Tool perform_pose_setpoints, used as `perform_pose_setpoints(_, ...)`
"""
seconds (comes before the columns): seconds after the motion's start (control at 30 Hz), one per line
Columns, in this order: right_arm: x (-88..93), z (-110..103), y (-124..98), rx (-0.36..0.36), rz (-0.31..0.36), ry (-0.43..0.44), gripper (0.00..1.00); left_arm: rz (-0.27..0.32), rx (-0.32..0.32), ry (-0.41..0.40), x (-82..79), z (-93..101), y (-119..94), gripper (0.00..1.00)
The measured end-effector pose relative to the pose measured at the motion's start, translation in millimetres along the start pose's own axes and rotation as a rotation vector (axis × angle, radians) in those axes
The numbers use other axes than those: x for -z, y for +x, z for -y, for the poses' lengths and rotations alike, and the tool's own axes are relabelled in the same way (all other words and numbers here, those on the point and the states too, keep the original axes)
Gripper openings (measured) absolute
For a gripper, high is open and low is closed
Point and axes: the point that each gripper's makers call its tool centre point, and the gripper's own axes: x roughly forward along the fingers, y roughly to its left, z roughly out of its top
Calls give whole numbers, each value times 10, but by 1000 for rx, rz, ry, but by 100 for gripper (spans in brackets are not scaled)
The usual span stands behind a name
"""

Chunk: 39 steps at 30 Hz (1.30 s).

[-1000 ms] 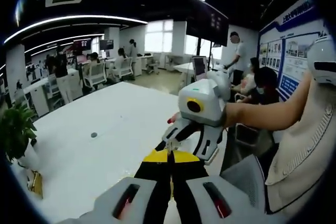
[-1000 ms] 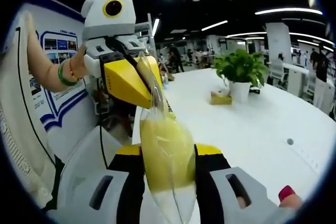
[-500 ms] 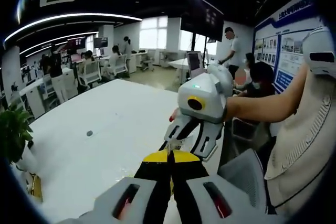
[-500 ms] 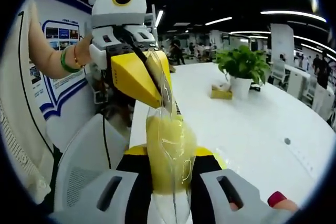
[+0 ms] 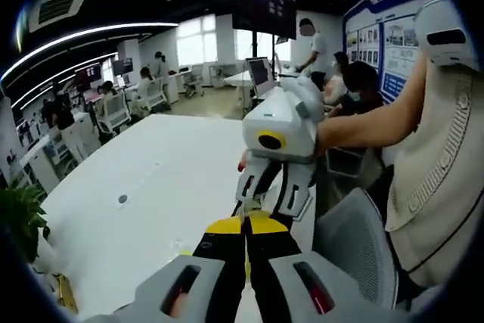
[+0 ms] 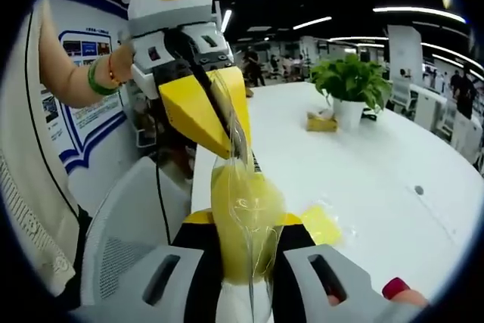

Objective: Compare the silicone blocks by pressing each to a similar depth, holding the contact briefly, and releasing to observe deformation and rebound differences across the visible hardness samples.

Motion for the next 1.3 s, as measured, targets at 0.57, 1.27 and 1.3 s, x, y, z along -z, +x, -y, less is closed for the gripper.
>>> perform_pose_setpoints(0.57,2,31,-37,4,5,-30,15,-25,-11,-34,-41,11,34,0)
perform_pose_setpoints(1.27,-40,104,-137,19,33,-50,16,-18,-17,-61,-155,7,75,0)
perform_pose_setpoints(1.3,-38,114,-139,25,33,-53,16,-20,-19,-59,-156,6,78,0)
